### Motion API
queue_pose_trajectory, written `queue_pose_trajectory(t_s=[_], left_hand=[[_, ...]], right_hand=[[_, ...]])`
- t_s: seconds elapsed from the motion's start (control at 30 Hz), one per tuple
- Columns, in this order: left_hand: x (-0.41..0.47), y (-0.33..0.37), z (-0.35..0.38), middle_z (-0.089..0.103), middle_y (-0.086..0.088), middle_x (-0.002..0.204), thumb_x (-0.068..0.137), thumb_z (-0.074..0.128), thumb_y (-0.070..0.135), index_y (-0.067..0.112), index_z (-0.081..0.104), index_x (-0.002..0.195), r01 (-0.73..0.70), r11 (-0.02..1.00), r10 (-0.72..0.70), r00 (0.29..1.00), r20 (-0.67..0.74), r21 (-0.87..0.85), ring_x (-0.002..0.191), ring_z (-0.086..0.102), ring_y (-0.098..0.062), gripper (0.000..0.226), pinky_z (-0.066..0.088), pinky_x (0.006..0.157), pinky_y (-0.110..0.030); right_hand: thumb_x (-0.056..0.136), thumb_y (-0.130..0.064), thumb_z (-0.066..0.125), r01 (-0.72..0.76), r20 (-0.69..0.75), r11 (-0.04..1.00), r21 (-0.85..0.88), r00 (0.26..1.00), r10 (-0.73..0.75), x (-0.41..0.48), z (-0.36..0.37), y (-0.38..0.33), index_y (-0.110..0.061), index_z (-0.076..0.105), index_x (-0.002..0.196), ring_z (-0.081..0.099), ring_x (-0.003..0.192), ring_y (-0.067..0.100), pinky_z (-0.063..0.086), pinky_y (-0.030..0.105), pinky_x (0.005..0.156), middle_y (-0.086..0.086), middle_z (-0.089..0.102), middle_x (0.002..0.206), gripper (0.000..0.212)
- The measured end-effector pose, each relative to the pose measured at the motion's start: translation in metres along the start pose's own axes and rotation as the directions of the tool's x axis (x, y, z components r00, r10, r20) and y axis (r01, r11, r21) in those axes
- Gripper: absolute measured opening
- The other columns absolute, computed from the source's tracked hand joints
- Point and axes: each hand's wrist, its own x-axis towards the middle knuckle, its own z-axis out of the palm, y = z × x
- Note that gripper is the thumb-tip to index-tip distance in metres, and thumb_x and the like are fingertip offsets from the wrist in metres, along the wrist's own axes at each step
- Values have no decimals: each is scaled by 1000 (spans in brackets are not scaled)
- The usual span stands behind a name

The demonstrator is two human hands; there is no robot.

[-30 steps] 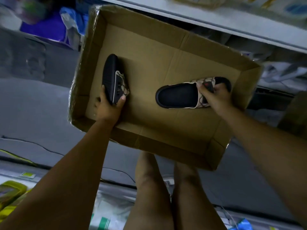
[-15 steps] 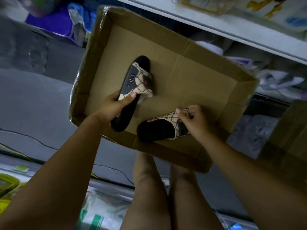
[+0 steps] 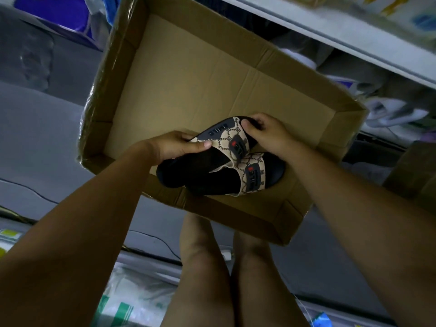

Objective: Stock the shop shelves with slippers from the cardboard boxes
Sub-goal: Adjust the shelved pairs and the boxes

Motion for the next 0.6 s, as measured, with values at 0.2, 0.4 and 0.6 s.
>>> queue_pose_trajectory(t_s=[0.2, 0.4, 0.6], left_hand=[[8, -5, 16, 73, 9, 106, 85, 78, 46, 17, 76, 107, -308, 950, 291, 815, -501, 51, 88, 66, 8, 37, 52, 78, -16], [1, -55, 105, 53, -4, 127, 80, 76, 61, 17, 53, 127, -163, 984, 23, 539, -842, -77, 121, 53, -24, 68, 49, 96, -34], [11, -71, 175, 66, 7, 103, 89, 73, 46, 16, 67, 116, -159, 984, 118, 916, -384, -76, 96, 62, -12, 41, 51, 76, -21]], right_hand=[[104, -34, 55, -42, -153, 998, 45, 987, 48, -4, -7, 10, -18, 51, 77, 45, 63, 7, 38, 15, 53, -3, 51, 71, 32], [105, -48, 47, -212, -247, 903, 373, 916, 317, -13, -8, 52, -22, 59, 127, 62, 110, 15, 53, 34, 91, -1, 65, 125, 36], [88, -72, 53, -316, -161, 798, 513, 878, 451, -20, 8, 88, -32, 49, 145, 56, 129, 23, 50, 50, 105, -2, 56, 146, 70]])
